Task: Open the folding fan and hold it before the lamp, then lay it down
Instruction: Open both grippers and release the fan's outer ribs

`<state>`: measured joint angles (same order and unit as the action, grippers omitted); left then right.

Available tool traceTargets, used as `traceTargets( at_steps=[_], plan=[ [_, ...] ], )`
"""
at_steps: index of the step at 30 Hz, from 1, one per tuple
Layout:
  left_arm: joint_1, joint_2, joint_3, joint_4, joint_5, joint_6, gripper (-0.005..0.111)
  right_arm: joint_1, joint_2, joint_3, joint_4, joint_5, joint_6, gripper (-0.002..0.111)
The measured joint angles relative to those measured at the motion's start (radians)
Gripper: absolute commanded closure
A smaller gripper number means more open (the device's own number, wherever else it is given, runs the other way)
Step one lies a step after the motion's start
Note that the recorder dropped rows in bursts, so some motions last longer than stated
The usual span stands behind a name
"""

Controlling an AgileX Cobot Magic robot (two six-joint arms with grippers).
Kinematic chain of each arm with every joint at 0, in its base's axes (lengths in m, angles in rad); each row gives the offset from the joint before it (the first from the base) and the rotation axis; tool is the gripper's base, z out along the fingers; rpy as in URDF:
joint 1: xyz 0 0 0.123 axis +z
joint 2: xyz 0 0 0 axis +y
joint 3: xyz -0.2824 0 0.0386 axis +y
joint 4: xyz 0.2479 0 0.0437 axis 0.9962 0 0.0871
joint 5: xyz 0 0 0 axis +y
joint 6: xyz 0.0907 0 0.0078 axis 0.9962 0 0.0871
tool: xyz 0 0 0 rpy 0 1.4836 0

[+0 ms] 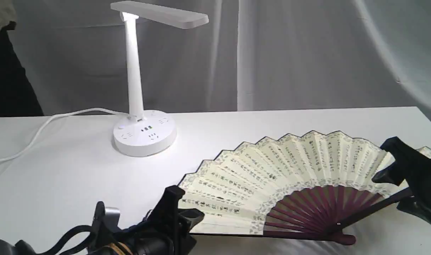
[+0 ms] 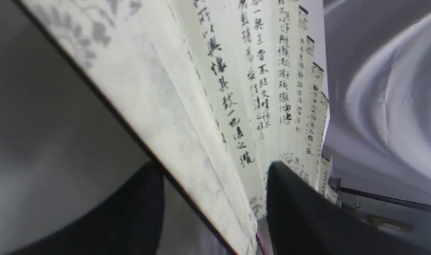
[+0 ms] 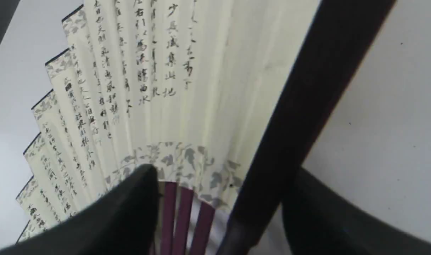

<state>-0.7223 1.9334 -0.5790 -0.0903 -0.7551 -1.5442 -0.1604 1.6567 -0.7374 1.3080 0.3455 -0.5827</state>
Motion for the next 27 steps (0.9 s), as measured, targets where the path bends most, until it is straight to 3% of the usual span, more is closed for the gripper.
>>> traceTargets(
  at_steps=[4,10,20,27],
  plan=[
    [0.000,0.000,0.000,0.024,-0.012,0.002,0.060,0.000,0.000,0.000,-0.004,-0.029,-0.004,0.039],
    [0.000,0.000,0.000,0.079,-0.024,0.002,0.060,0.000,0.005,0.000,-0.006,-0.076,-0.004,0.039],
    [0.000,0.000,0.002,0.127,-0.070,0.004,0.060,0.000,0.106,0.000,-0.067,-0.009,-0.004,0.039],
    [0.007,-0.050,0.002,0.139,-0.055,0.123,0.060,0.000,0.120,0.000,-0.133,-0.020,0.005,0.039]
  ],
)
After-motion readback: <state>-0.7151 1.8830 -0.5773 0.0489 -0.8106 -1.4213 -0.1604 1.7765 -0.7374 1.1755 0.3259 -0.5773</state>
